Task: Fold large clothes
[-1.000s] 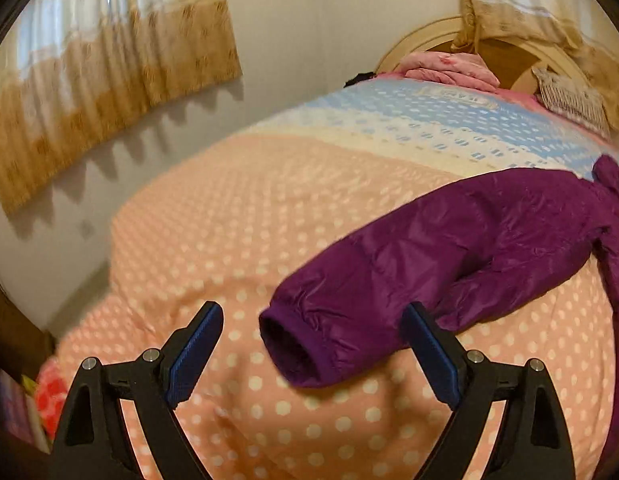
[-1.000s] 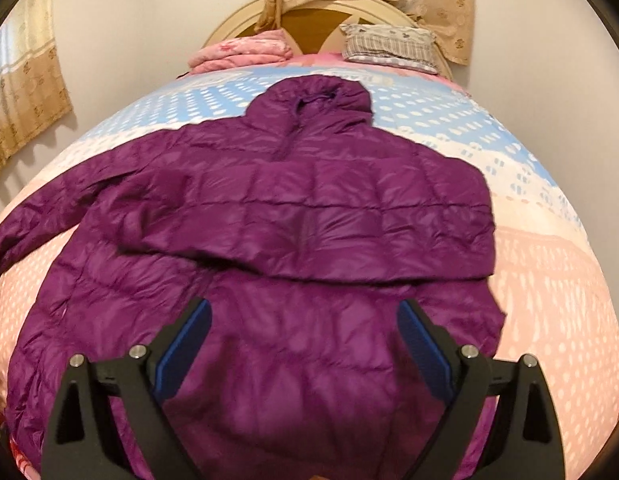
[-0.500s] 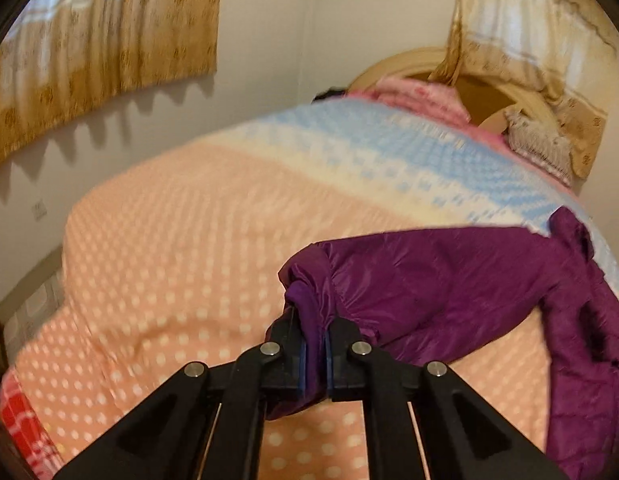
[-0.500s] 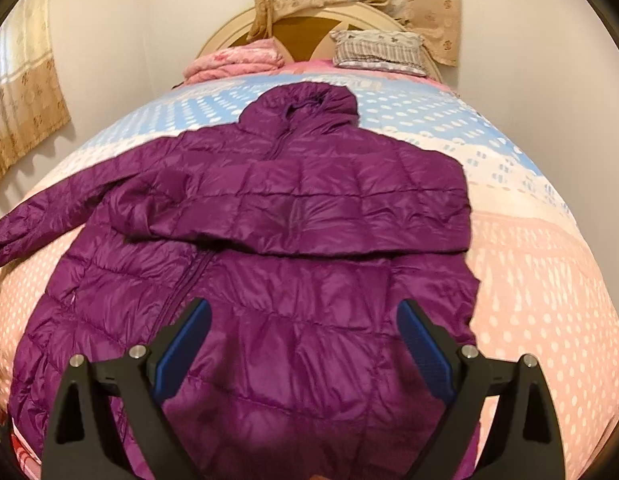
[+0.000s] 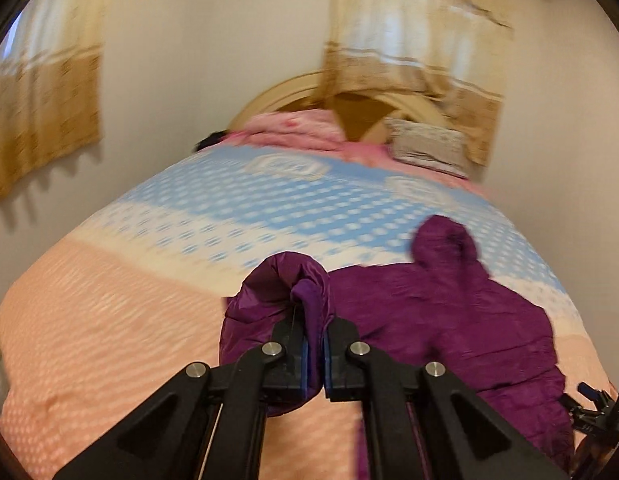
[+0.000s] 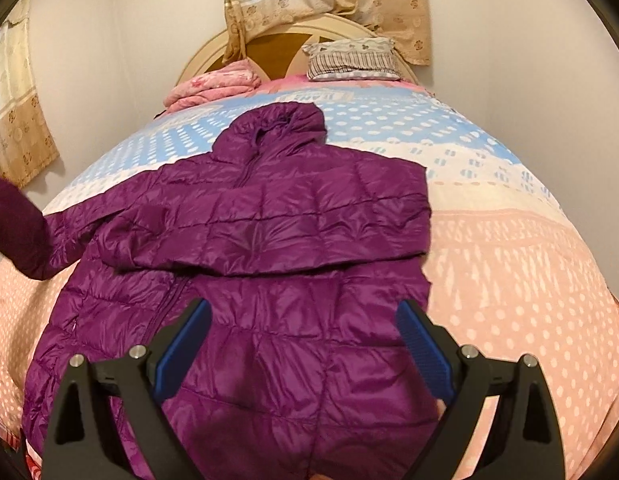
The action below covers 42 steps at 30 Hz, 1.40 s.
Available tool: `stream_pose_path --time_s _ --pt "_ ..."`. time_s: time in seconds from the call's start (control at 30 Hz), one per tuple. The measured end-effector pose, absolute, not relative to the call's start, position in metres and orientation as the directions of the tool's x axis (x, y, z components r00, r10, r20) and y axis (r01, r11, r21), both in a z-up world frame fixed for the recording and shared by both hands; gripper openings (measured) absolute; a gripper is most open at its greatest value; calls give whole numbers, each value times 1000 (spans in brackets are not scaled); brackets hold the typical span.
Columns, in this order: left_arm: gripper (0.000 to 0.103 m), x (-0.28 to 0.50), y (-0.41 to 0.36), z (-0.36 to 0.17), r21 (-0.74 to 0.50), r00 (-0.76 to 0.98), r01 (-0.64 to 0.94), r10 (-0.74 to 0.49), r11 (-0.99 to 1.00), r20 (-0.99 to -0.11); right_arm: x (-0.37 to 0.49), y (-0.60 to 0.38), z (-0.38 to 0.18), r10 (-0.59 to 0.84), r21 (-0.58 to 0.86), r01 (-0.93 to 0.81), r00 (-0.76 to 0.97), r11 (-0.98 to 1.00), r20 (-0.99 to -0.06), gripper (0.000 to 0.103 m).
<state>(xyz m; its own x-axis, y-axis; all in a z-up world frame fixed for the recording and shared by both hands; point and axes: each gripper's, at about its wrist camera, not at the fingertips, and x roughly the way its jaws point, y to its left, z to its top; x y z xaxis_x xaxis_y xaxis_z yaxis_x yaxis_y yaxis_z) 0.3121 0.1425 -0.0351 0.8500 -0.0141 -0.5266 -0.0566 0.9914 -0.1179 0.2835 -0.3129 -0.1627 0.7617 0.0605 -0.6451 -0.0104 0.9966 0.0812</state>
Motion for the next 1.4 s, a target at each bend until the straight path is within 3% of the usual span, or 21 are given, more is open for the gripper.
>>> stream_pose_path --time_s 0.43,0.53,0.57,0.6,0.67,0.7,0.9,1.1,1.2,1.4 --pt "4 345 -54 -58 -10 823 227 -198 974 -533 281 -355 -171 14 113 78 760 991 -649 96" --pt "9 347 -85 -66 17 815 280 -229 960 -532 280 -363 -176 8 121 95 753 988 -658 96" --pt "22 345 -96 -68 36 819 284 -222 958 -529 280 -365 -177 7 123 99 750 988 -661 96" --pt "48 345 -102 -71 53 823 285 -216 957 -525 280 -368 -179 5 124 104 746 987 -666 96" --pt "84 338 -113 -74 84 847 279 -204 957 -491 280 -371 -181 1 124 111 741 986 -672 96" --pt "90 334 -117 -75 98 862 271 -196 958 -467 280 -372 -181 1 124 112 739 986 -673 96" --pt "92 325 -103 -82 144 870 289 -197 947 -451 284 -371 -174 8 122 103 733 987 -681 96" --pt "92 334 -37 -106 194 880 138 -30 971 -474 302 -345 -154 70 141 35 732 989 -678 96" --pt "92 349 0 -132 202 845 36 78 979 -529 316 -318 -148 139 174 -25 716 984 -684 96" --pt "92 366 47 -171 144 764 -70 146 987 -628 355 -262 -148 261 227 -138 655 964 -709 96"
